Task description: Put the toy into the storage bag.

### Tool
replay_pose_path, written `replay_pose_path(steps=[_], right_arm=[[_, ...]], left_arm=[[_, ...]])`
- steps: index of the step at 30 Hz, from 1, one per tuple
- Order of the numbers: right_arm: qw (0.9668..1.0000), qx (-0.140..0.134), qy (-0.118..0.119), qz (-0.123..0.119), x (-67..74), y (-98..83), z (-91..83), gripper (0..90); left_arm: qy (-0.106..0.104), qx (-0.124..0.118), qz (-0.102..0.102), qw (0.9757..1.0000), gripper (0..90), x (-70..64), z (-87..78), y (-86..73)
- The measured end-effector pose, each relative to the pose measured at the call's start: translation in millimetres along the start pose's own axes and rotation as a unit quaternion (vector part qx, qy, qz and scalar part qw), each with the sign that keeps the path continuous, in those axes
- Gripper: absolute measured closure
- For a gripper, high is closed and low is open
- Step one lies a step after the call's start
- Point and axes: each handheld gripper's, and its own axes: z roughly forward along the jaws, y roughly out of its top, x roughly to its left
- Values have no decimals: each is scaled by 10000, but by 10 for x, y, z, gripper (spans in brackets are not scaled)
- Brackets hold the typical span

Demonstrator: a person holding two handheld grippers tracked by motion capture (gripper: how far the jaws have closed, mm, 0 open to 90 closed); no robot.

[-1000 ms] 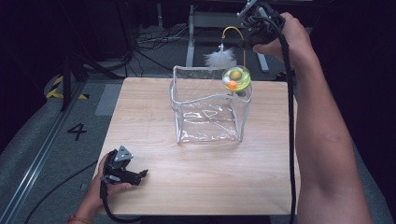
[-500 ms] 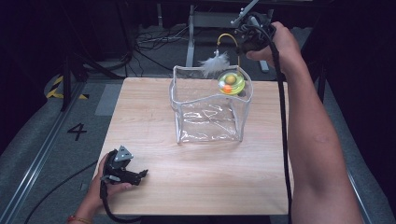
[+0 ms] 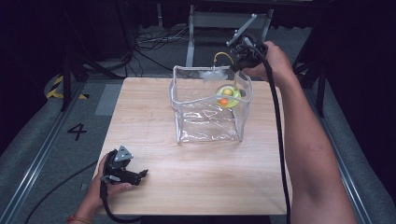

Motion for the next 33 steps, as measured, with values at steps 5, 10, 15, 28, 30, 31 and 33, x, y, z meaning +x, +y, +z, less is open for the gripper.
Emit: replay_pose_path(steps=[5,10,15,28,30,31,33], right_arm=[[9998,136,136,-53,72,-122,175,886],[9991,299,265,-160,143,-228,293,886],[9984,395,337,-216,189,-278,367,886],[9969,550,500,-259,305,-323,505,884],[9969,545,517,-244,305,-328,502,883],[9969,545,517,-244,305,-328,502,883],[9970,521,491,-278,297,-333,499,881]], left_arm=[[7,9,25,10000,2,3,-2,1],[5,-1,21,10000,2,3,0,0],[6,1,23,10000,2,3,0,0],[10,7,24,10000,2,3,-1,1],[11,7,25,10000,2,3,-1,1],[11,7,25,10000,2,3,-1,1],[7,0,22,10000,2,3,0,0]])
